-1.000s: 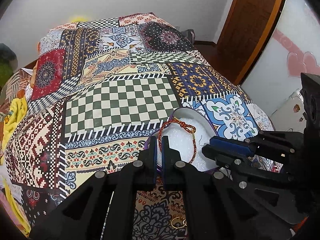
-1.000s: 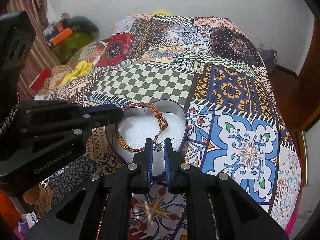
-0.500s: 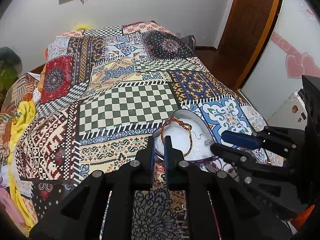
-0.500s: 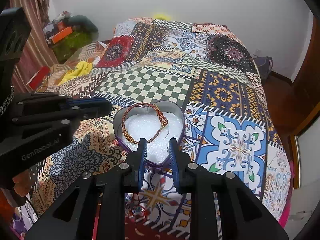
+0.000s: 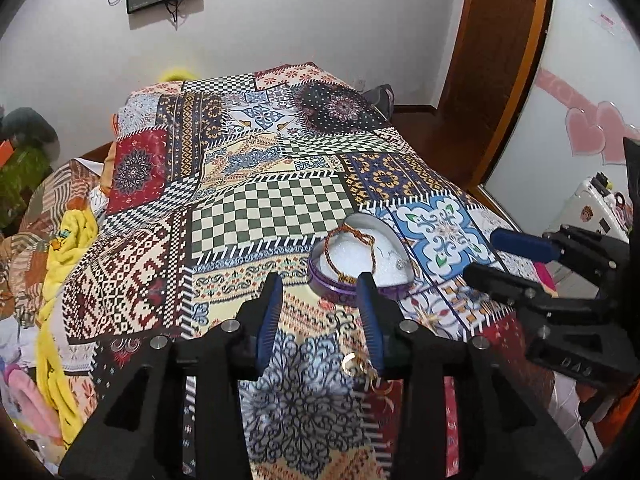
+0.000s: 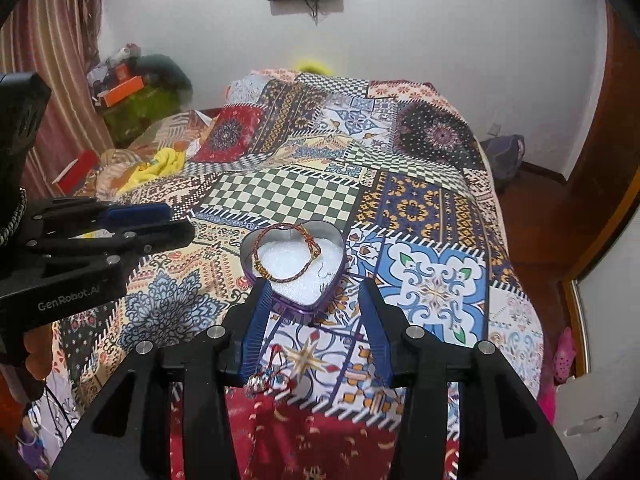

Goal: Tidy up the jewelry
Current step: 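Open both tools to drop the bracelet and pendant into the tin, then move the left tool to the gold rings while the right tool reaches a silver earring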

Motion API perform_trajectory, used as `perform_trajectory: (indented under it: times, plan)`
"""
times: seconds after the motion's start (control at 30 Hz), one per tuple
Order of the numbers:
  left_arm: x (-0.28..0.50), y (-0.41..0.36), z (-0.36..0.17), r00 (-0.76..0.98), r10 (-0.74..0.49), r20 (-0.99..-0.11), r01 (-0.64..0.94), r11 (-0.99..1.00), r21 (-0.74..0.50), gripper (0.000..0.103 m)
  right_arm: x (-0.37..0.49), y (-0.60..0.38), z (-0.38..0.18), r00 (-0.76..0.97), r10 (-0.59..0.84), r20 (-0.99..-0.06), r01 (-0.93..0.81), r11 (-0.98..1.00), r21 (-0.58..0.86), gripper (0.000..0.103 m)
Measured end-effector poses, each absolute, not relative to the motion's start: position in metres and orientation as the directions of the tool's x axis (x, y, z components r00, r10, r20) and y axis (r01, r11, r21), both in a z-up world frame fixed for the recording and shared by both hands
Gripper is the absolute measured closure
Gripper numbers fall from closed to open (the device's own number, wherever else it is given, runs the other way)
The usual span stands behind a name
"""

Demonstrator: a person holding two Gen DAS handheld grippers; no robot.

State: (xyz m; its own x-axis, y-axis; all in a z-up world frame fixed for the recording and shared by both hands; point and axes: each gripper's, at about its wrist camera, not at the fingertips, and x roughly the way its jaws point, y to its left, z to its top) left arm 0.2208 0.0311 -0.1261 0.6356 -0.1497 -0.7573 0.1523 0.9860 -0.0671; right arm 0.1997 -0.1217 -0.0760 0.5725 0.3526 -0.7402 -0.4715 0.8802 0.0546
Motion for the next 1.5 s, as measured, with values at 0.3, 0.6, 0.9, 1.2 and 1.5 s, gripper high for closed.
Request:
perform_trajectory:
  times: [0.3, 0.6, 0.9, 1.2, 1.5]
  plan:
    - [0.191, 0.028, -0.138, 0.590, -0.152, -0.793, 0.172, 0.983, -0.060, 0.064, 0.179, -0.131, -0.078, 0.574, 0.340, -0.745, -0.463, 0.885, 0.047, 0.062]
    - [0.172, 0.021, -0.171, 0.513, -0.184, -0.838, 0.193, 0.976, -0.097, 0.064, 0.163, -0.136, -0.101, 0.520, 0.338, -0.784, -0.455, 0.887, 0.080, 0.062]
    - [0.166, 0.014, -0.198, 0.458, -0.226, -0.860, 0.198, 0.969, -0.149, 0.064, 0.152, -0.129, -0.129, 0.460, 0.345, -0.818, -0.476, 0.874, 0.101, 0.062]
    - [0.166, 0.015, -0.207, 0.448, -0.275, -0.851, 0.200, 0.958, -0.205, 0.064, 0.159, -0.113, -0.136, 0.396, 0.399, -0.827, -0.525, 0.837, 0.153, 0.077]
    - [0.174, 0.016, -0.212, 0.447, -0.300, -0.843, 0.202, 0.952, -0.232, 0.070, 0.176, -0.102, -0.144, 0.372, 0.398, -0.838, -0.539, 0.828, 0.154, 0.077]
